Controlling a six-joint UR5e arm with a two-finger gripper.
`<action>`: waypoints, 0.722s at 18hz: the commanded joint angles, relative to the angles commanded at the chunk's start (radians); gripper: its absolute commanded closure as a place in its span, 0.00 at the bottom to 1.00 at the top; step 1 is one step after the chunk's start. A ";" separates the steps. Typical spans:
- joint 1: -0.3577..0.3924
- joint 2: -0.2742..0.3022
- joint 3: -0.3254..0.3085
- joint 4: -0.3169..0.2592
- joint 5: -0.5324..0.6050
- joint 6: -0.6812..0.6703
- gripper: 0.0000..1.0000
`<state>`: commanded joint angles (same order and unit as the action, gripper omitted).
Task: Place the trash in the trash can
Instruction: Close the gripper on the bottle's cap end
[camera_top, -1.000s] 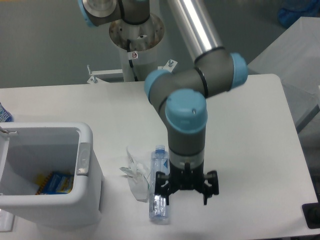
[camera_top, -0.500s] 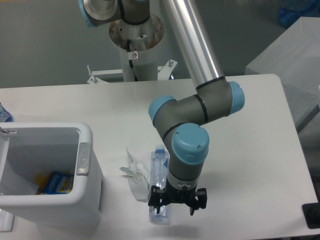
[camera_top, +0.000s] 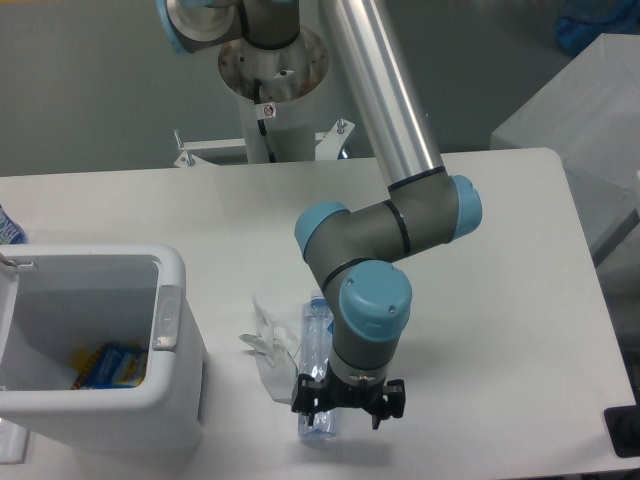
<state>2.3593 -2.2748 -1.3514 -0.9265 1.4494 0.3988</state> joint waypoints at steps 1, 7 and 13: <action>-0.011 -0.005 -0.003 0.000 0.011 0.000 0.00; -0.023 -0.008 -0.003 0.000 0.012 -0.011 0.00; -0.031 -0.035 -0.003 0.003 0.017 -0.012 0.00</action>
<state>2.3286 -2.3101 -1.3545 -0.9235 1.4665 0.3866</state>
